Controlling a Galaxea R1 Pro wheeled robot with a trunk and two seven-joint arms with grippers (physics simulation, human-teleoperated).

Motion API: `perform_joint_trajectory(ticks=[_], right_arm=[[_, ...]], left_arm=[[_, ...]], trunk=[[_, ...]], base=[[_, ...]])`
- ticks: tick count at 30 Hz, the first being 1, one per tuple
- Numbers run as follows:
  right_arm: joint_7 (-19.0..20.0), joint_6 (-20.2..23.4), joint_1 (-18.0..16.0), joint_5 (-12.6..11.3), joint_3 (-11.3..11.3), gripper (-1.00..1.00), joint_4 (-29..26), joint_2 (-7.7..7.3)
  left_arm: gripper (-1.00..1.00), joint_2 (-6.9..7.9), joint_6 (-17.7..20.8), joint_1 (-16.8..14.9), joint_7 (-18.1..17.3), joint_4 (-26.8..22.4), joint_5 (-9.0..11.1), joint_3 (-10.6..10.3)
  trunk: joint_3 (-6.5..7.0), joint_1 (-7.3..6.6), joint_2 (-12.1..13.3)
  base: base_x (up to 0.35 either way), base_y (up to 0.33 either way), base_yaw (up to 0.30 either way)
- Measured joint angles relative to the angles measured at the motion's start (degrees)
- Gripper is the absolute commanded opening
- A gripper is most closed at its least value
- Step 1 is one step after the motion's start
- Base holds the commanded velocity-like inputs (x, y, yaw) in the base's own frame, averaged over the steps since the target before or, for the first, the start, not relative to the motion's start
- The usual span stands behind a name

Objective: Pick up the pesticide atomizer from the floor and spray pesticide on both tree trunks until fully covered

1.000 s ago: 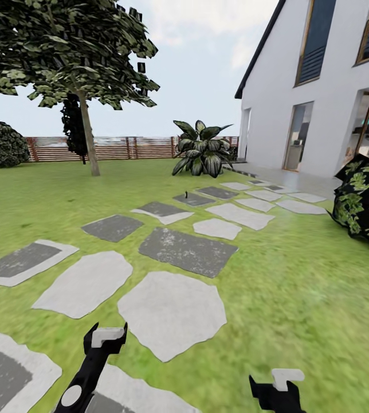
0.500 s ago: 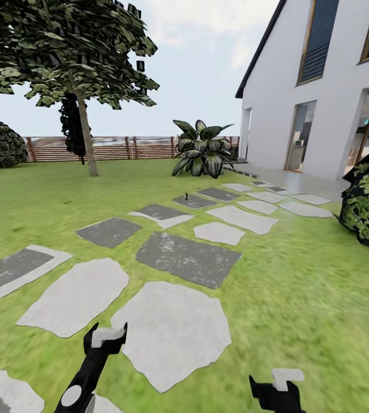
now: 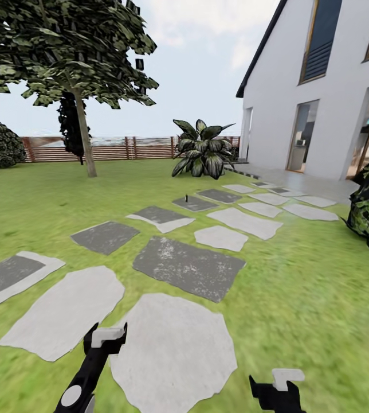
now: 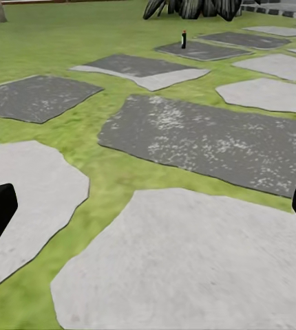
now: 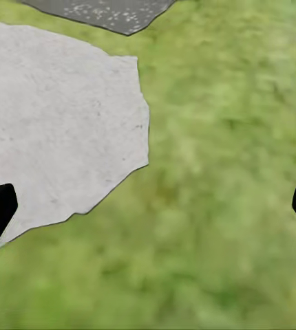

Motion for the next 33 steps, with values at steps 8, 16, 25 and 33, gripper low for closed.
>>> perform_joint_trajectory(ticks=[8,16,25,33], right_arm=[[0.0,0.0,0.0,0.0,0.07,1.0,0.0,0.0],[0.0,0.0,0.0,-0.11,0.07,1.0,0.0,0.0],[0.0,-0.01,0.0,-0.24,-0.01,1.0,0.0,0.0],[0.0,0.0,0.0,-0.33,-0.07,1.0,-0.04,-0.09]], left_arm=[[1.0,0.05,0.0,0.0,0.0,0.0,0.02,0.0],[1.0,0.05,0.0,0.0,-0.01,0.0,0.01,0.0],[1.0,0.05,0.0,0.0,0.0,0.0,0.0,0.0],[1.0,0.05,0.01,0.0,0.0,0.0,0.0,0.0]], trunk=[[0.0,0.0,0.0],[0.0,0.0,0.0],[0.0,0.0,0.0],[0.0,0.0,0.0]], base=[[0.335,0.0,0.0],[0.335,0.0,0.0],[0.335,0.0,0.0],[0.335,0.0,0.0]])
